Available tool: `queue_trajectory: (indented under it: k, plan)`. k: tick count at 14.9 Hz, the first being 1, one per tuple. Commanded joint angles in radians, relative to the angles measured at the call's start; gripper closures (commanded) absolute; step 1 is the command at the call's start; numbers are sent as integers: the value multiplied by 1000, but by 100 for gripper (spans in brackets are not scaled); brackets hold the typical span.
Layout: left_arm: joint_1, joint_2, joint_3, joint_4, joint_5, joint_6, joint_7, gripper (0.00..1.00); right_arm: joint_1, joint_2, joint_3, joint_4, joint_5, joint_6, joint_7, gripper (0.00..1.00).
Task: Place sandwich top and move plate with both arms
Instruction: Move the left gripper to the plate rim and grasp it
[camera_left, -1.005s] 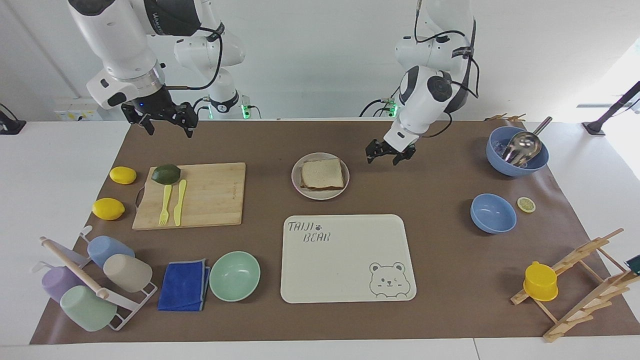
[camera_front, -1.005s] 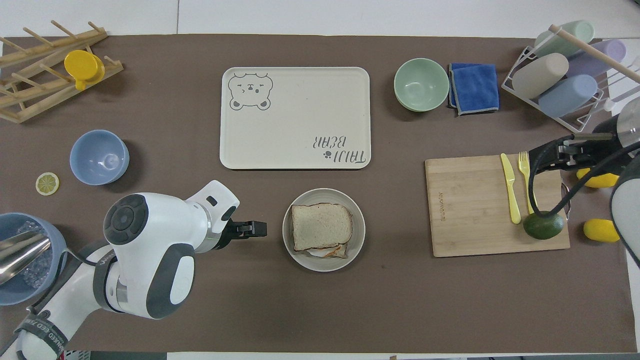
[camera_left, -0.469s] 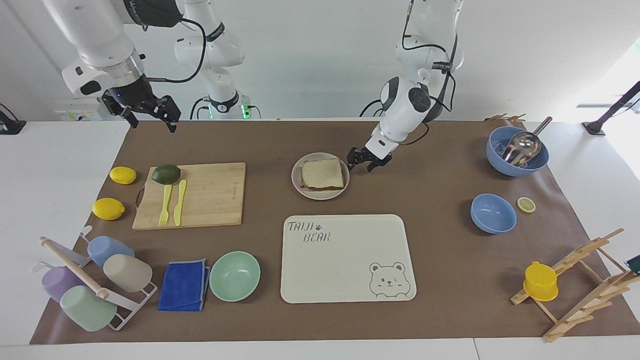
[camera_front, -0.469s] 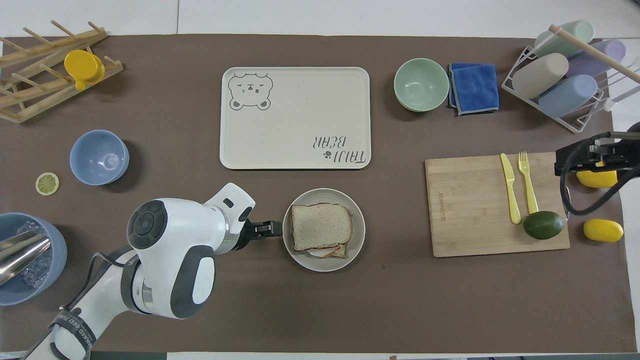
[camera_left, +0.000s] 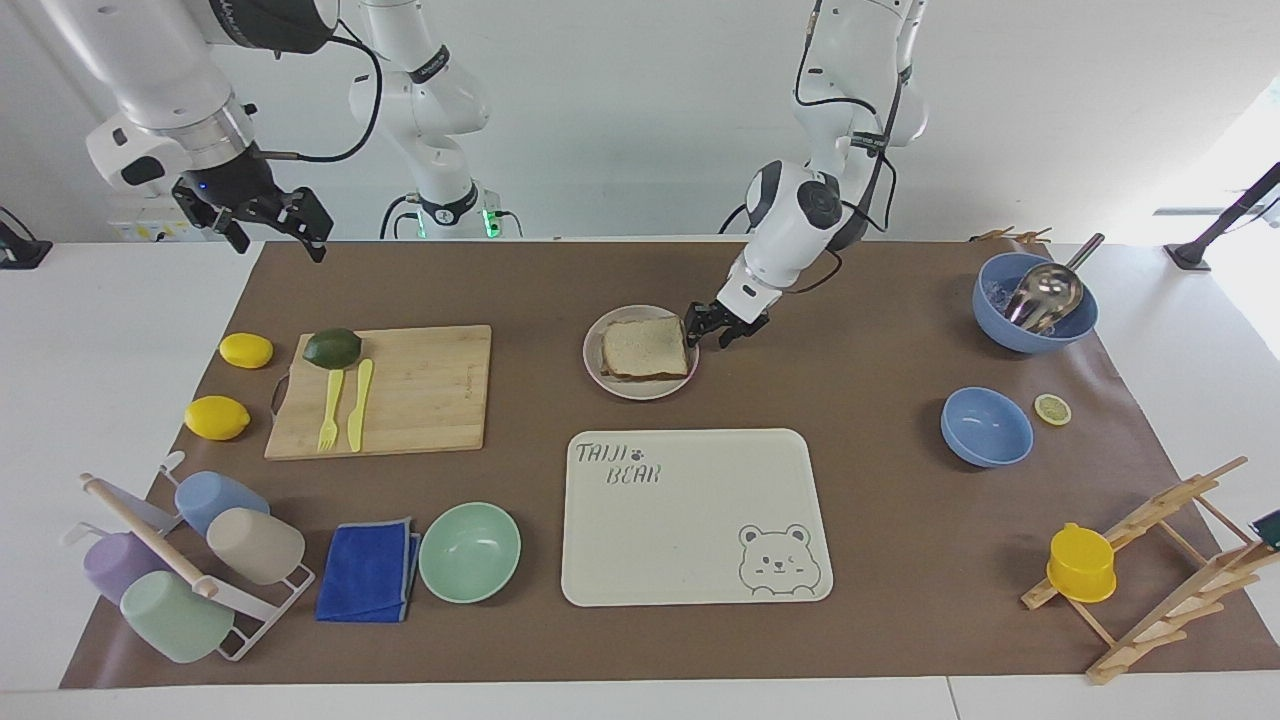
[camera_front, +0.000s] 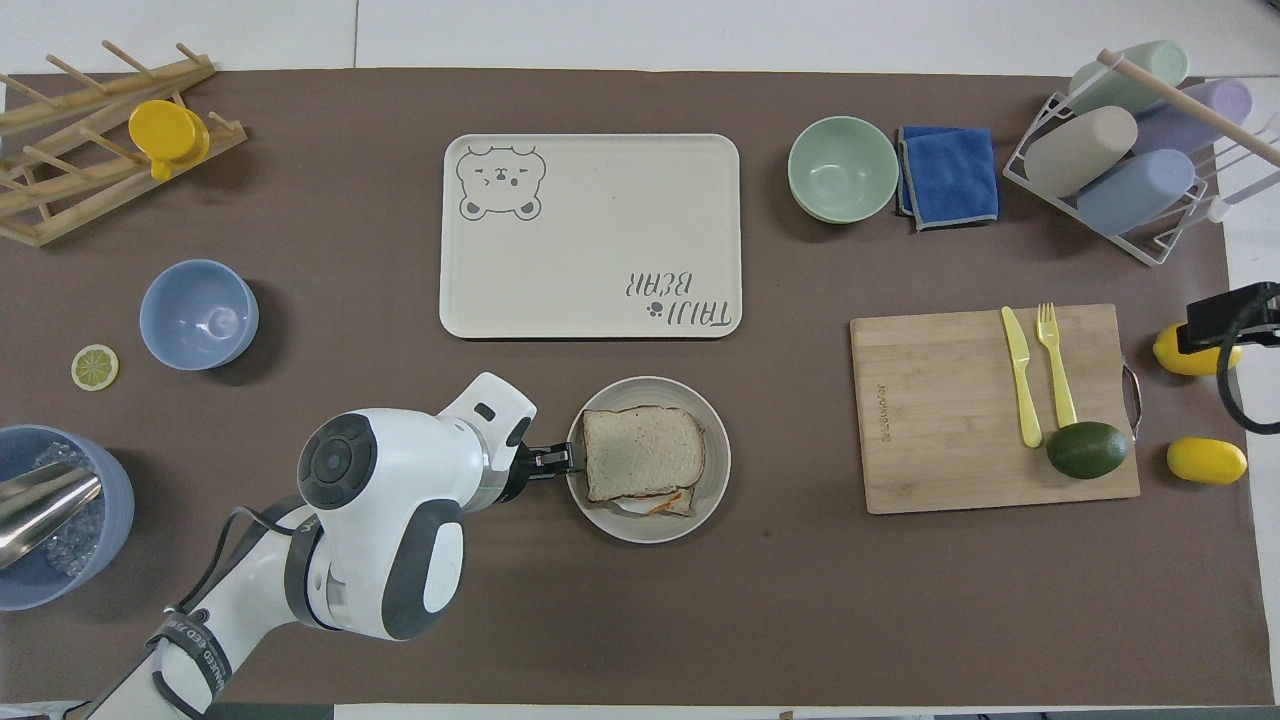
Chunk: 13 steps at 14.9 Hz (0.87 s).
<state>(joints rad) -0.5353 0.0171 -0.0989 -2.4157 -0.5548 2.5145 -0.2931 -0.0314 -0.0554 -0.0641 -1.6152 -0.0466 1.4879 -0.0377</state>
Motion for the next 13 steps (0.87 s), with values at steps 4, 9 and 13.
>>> queue_trajectory:
  k: [4,9,13]
  plan:
    - [-63,29,13,-13,-53,83,-11,52,-5,-12,6,-17,22,-17,-7,0]
    - [-61,30,13,-11,-53,81,-9,70,-1,-14,12,-20,22,-24,-11,0]
    - [-60,30,13,-13,-53,75,-8,100,-2,-14,10,-20,22,-24,-10,0]
